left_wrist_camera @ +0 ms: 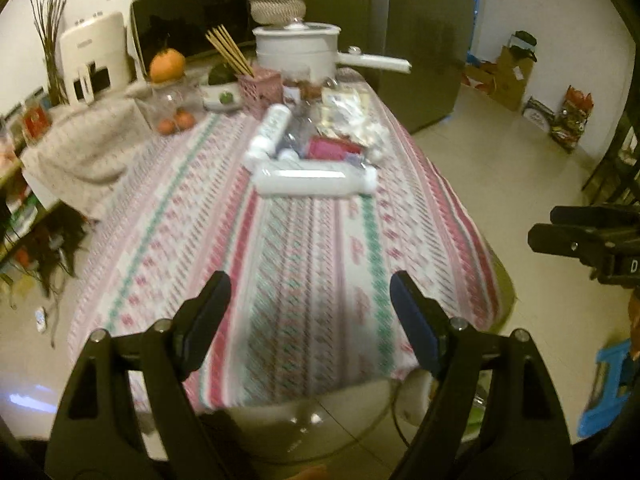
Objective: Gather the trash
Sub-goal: 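Raise both open tools back over the table toward the tissues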
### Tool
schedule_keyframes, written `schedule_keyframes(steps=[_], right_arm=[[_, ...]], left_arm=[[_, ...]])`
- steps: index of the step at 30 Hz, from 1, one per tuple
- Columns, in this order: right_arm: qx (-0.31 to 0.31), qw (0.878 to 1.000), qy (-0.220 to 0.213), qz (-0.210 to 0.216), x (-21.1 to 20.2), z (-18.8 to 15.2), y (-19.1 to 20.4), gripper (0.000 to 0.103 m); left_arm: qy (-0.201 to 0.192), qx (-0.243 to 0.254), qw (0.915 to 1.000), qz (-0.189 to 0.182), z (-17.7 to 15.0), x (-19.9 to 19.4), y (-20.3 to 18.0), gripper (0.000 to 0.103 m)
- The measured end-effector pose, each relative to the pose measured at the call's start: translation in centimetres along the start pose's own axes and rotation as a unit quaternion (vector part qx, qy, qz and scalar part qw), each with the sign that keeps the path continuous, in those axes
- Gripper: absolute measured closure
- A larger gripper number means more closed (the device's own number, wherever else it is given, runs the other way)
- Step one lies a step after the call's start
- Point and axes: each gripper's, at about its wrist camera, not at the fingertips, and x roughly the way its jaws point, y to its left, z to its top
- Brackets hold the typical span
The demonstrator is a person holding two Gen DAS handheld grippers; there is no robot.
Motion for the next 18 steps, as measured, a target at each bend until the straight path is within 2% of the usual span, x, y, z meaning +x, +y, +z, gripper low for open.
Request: schedule_keyframes(steps=[3, 7, 13, 18], right_arm=[[-0.005, 1.000, -0.018, -0.003, 0.4, 1.6, 1.0, 0.028], [-0.010, 0.999, -0.045, 0.004, 0.7, 3.5, 2.2, 0.022], [-0.033, 0.997, -0.067, 0.004, 2.2, 6.5, 3.7, 0.018], [-0.017, 0.997, -0.076, 0.005, 4.5, 9.2, 3.3, 0.018]], left_arm=[[-0.016, 0.010, 0.9997, 0.017, 1.6, 0.4, 0.7, 0.021], [-0.039, 0.019, 0.9983, 0.038, 3.6, 1.5, 1.6, 0.021], [-0.020, 0.000, 0.9988, 0.044, 6.4, 5.0, 4.2, 0.021], [-0.004, -0.004, 0.9990, 0.045, 8.2, 8.7, 6.2, 0.021]])
